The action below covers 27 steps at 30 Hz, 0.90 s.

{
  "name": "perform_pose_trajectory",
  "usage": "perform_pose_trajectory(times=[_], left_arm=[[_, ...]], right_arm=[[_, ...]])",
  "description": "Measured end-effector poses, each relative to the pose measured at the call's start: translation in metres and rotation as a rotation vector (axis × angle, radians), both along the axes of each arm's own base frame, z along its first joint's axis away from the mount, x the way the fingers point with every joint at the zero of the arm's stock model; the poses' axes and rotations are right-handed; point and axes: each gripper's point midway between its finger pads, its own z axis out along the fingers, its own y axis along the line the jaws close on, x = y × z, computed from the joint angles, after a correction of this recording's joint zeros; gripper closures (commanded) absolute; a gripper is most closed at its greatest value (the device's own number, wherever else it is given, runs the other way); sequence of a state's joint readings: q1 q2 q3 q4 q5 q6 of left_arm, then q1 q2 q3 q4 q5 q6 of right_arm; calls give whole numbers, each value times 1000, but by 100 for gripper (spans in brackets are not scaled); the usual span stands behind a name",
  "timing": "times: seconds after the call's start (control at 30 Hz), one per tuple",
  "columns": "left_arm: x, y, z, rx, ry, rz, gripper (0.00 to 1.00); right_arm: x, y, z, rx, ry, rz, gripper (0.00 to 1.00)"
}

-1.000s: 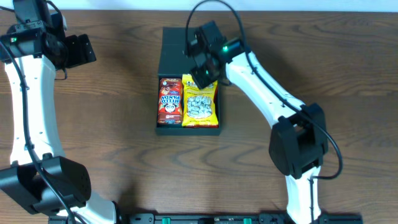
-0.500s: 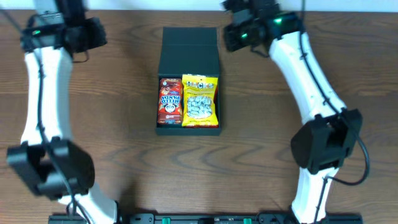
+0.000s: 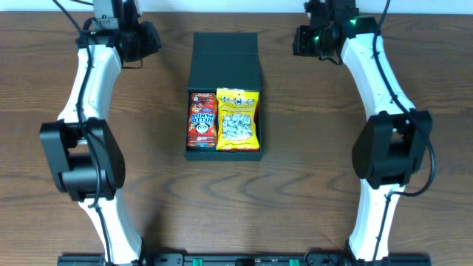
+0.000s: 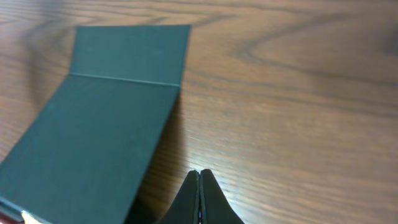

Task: Pack container
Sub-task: 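Move both grippers to the black box lid's back edge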

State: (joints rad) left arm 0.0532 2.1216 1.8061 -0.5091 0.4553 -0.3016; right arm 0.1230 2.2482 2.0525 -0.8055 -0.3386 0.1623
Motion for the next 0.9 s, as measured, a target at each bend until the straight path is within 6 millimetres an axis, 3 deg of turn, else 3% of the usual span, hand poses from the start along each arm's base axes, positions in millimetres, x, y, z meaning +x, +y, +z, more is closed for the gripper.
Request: perform_pose_trajectory(times=[0.1, 0.2, 0.33, 0.4, 0.6, 0.9], left_arm=[[-1, -5, -31, -49, 76, 8, 94], [-3, -9, -57, -78, 137, 17, 94], [-5, -15, -72, -106, 175, 13, 94], [-6, -19, -74, -114, 182, 10, 94], [-9, -32, -78, -135, 197, -14, 94], [-16, -46, -101, -175, 256, -42, 94]], right_arm=[[0, 12, -7, 54, 7, 53, 98], [-5, 26, -34, 127, 73, 104, 99], [-16, 43, -82, 229, 188, 159, 98], [-22, 48, -96, 266, 226, 175, 98], [-28, 62, -95, 357, 251, 219, 98], [-36, 75, -92, 386, 271, 250, 98]])
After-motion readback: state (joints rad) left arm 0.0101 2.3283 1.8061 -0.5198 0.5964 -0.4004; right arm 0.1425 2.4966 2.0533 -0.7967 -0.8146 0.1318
